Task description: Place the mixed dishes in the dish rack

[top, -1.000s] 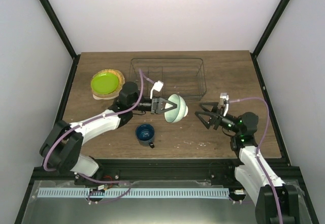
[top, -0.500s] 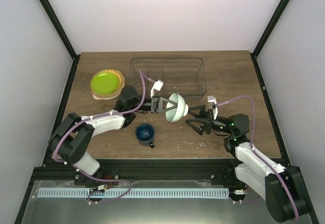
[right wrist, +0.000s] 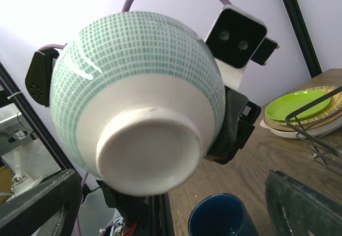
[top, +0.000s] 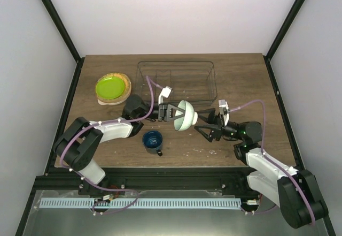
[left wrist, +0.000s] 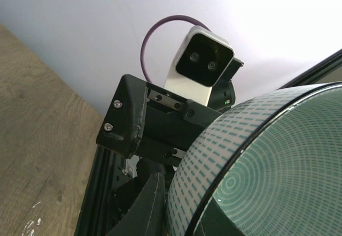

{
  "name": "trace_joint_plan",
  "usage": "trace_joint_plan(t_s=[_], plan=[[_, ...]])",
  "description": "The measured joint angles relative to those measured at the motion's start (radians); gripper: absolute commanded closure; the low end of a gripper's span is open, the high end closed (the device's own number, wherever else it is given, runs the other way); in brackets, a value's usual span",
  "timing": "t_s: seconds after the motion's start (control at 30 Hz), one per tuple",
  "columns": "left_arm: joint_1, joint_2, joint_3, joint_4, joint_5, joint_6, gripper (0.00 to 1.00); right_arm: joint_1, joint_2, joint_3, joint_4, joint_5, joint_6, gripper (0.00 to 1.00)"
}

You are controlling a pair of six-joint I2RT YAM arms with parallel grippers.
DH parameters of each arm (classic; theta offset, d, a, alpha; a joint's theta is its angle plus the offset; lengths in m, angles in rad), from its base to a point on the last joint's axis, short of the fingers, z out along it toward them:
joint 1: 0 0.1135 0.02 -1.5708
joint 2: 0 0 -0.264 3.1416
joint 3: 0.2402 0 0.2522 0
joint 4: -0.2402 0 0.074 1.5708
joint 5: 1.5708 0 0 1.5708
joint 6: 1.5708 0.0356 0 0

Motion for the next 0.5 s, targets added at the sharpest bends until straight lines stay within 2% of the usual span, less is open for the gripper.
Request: trace_joint_plan(t_s=[0.27, 0.5], plan=[[-0.032, 0.011, -0.008, 0.032, -0.002, -0.007, 1.0, 0.013, 0.068, 0.0, 0.105, 0.005, 0.026, 0.05], [-0.04, 0.026, -0.008, 0.062, -0.003, -0.027, 1.0, 0.028, 0.081, 0.0, 0.163, 0.005, 0.041, 0.1]])
